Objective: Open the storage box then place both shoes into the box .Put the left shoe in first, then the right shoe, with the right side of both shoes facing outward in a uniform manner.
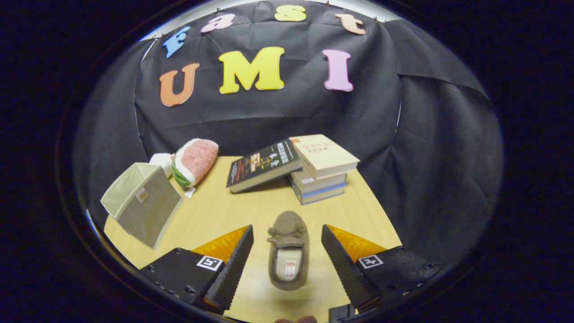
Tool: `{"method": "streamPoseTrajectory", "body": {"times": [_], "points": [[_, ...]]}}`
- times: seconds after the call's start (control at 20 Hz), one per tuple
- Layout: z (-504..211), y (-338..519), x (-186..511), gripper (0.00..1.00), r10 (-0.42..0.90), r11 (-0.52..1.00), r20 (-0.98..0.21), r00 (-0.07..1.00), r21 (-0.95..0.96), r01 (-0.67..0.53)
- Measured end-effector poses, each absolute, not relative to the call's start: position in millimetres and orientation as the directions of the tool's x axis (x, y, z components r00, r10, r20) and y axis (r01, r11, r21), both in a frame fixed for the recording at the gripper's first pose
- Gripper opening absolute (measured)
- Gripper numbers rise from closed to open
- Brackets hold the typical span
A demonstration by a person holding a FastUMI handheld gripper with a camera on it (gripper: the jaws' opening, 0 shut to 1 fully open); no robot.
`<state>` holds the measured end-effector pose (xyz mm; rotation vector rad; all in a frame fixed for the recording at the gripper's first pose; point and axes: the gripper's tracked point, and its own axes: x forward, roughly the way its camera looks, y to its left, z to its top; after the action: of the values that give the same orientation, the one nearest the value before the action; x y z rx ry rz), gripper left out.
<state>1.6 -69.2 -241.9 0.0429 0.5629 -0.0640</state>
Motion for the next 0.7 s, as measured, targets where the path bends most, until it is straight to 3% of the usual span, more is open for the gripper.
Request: {"method": "streamPoseTrajectory", "body": {"times": [0.55,0.7], "points": [[-362,-103,52,0.93,0.003,0.997,-0.667,0.745,0.056,0.046],[-375,-100,66,0.82,0.016,0.997,-0.688,0.726,0.066,0.041]]}}
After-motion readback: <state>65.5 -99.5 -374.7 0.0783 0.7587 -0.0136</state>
